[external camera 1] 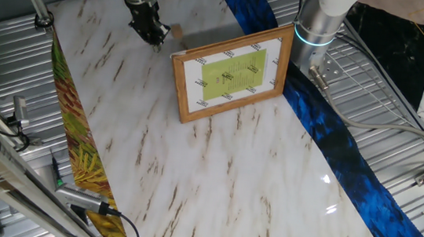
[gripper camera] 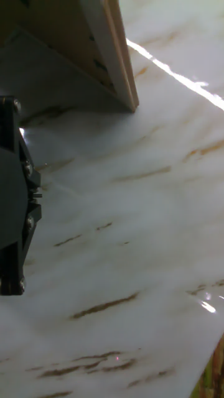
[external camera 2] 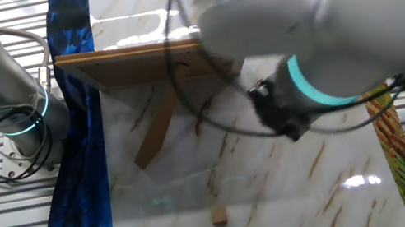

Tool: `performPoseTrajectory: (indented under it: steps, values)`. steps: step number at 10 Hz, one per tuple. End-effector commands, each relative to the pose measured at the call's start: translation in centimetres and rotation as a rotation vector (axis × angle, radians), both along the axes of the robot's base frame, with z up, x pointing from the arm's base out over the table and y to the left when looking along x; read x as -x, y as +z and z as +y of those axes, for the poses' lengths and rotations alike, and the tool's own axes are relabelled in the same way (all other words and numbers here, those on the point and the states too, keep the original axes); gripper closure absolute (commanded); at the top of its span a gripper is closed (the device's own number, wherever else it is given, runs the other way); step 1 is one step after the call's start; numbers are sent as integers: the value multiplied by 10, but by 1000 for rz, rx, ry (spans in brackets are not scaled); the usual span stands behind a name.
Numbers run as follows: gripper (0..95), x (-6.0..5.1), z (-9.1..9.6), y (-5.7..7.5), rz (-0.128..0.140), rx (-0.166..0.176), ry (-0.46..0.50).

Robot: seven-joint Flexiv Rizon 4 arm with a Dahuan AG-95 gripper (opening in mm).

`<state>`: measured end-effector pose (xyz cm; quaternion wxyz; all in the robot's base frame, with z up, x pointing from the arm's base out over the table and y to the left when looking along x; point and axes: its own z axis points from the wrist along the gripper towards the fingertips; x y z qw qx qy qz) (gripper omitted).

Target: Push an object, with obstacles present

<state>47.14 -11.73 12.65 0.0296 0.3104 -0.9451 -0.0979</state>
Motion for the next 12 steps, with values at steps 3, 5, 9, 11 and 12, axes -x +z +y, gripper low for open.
performPoseTrajectory:
  steps: [3, 5, 9, 11, 12]
  values:
    - [950, -1, 0, 0, 38, 1, 43]
    - [950, -1, 0, 0, 32, 0, 54]
    - [950, 8, -5, -5, 61, -18, 18]
    - [950, 34, -36, -14, 68, -42, 37]
    - [950, 42, -48, -17, 69, -43, 45]
